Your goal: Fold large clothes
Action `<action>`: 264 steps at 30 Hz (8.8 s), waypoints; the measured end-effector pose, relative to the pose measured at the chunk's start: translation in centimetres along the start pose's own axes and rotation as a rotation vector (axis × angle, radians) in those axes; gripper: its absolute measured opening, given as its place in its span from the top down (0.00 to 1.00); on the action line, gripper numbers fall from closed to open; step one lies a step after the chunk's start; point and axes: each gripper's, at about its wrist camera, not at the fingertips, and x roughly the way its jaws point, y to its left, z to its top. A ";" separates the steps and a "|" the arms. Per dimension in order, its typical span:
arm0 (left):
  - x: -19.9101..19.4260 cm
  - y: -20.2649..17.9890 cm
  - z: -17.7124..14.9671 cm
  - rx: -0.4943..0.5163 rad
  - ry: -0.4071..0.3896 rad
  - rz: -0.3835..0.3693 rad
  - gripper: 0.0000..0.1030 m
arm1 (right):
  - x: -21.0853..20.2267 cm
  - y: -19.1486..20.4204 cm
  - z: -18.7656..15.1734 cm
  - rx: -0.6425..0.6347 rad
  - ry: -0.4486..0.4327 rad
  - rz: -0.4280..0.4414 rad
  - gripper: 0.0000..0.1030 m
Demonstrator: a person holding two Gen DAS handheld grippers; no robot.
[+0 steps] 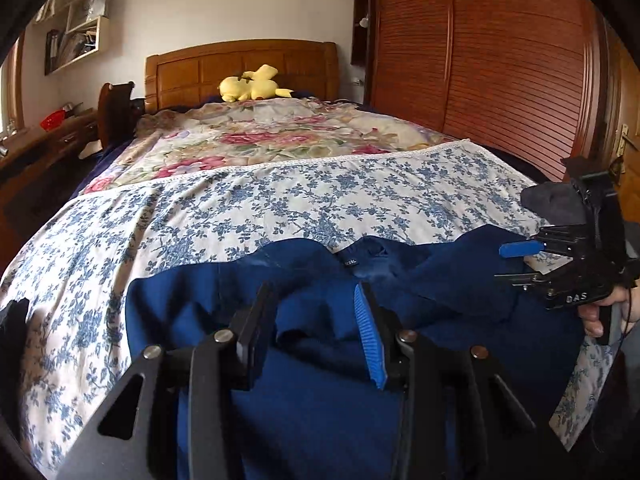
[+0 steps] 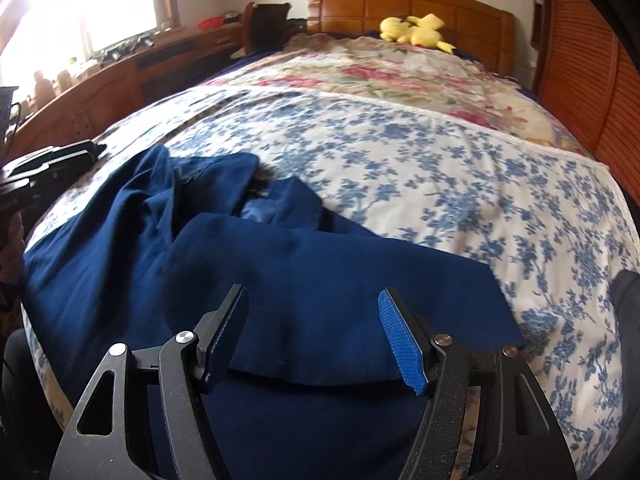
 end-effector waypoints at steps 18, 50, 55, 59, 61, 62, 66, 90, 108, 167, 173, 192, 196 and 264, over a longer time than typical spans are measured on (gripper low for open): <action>0.7 1.4 -3.7 -0.067 -0.011 -0.053 0.63 | 2.2 4.8 -1.7 -0.134 0.078 0.059 0.33; 1.2 0.6 -4.0 -0.035 0.014 -0.090 0.63 | 10.0 2.0 15.1 -0.242 0.087 -0.304 0.50; 1.1 0.6 -3.9 -0.036 0.012 -0.091 0.63 | 7.1 -0.4 15.5 -0.176 0.046 -0.313 0.50; 1.1 0.7 -3.9 -0.041 0.010 -0.087 0.63 | 7.0 -3.7 12.8 -0.113 0.101 -0.317 0.50; 1.1 0.7 -3.9 -0.042 0.009 -0.086 0.63 | 7.9 -6.0 10.9 -0.047 0.152 -0.326 0.50; 1.1 0.7 -3.9 -0.043 0.010 -0.085 0.63 | 8.3 -7.0 10.1 -0.020 0.168 -0.331 0.50; 1.1 0.7 -3.9 -0.042 0.011 -0.085 0.63 | 9.8 -11.3 7.2 0.119 0.214 -0.336 0.50; -2.3 3.4 -3.3 -0.051 -0.029 -0.006 0.63 | 6.8 -4.8 10.8 0.027 0.059 -0.263 0.75; -6.1 10.9 -5.4 -0.124 -0.034 0.093 0.63 | 17.5 12.8 12.3 -0.157 0.170 0.046 0.74; -11.2 4.4 -8.2 -0.047 -0.018 0.103 0.63 | -4.0 2.7 -5.9 -0.016 0.115 -0.187 0.53; -11.9 4.6 -10.1 -0.110 0.037 0.092 0.56 | -5.9 0.9 -7.6 0.016 0.096 -0.195 0.46; -10.7 5.7 -15.2 -0.217 0.180 0.159 0.52 | -4.8 -2.3 -11.6 0.201 0.132 -0.084 0.34; -10.8 5.7 -15.3 -0.241 0.185 0.155 0.52 | -4.7 -1.3 -11.6 0.165 0.130 -0.055 0.49; -12.6 -3.3 -3.8 -0.002 -0.015 0.083 0.94 | -11.2 10.4 -7.2 0.001 -0.130 0.024 0.57</action>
